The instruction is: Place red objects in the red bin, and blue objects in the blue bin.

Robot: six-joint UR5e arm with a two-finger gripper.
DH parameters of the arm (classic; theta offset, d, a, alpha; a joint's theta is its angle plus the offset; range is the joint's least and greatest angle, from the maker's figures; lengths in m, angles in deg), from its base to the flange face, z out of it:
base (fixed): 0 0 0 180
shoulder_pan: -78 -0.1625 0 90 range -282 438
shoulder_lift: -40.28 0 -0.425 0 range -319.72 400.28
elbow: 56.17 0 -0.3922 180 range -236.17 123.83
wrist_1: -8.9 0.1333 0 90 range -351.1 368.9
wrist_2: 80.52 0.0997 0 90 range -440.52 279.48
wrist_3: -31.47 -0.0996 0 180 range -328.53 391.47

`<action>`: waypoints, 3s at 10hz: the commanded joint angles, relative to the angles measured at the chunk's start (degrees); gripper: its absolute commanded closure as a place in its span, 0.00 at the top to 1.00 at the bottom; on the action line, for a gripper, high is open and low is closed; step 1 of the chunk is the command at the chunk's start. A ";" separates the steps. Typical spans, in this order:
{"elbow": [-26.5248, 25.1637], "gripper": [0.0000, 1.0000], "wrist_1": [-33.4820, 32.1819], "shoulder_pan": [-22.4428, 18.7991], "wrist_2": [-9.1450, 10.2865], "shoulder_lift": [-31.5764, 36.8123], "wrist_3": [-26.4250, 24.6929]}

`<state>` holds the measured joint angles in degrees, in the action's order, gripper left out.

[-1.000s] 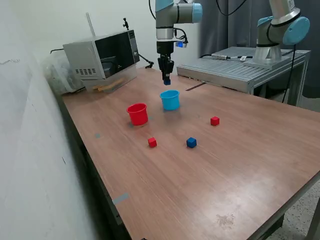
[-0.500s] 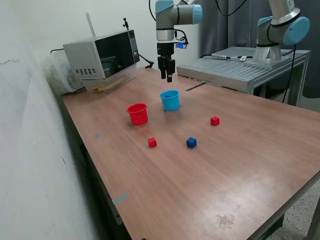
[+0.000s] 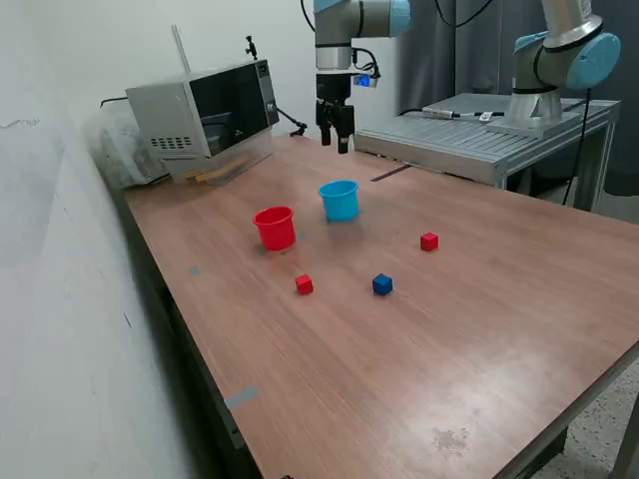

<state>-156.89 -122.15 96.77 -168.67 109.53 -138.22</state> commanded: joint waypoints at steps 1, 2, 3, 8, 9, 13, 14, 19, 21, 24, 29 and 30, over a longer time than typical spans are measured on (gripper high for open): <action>2.79 1.00 11.47 -9.57 0.09 12.17 -0.03; 4.38 1.00 13.00 -14.07 0.17 13.62 -0.55; 5.87 1.00 13.19 -18.11 0.17 13.46 -0.90; 22.03 1.00 13.19 -26.15 0.00 -1.36 -9.60; 24.58 1.00 12.84 -26.15 -0.26 -7.23 -9.52; 26.63 1.00 7.39 -26.24 -0.26 -22.72 -8.30; 26.98 1.00 6.69 -26.24 -0.26 -25.28 -7.51; 27.77 1.00 3.26 -26.24 -0.18 -29.87 -6.09; 27.68 1.00 2.38 -26.24 -0.18 -30.93 -6.01; 27.86 1.00 0.01 -26.15 -0.09 -31.10 -5.92; 27.86 1.00 -1.22 -25.10 0.00 -31.37 -4.61; 27.60 1.00 -1.23 -24.92 -0.09 -31.37 -4.34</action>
<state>-128.81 -122.86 71.39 -168.69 78.22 -143.57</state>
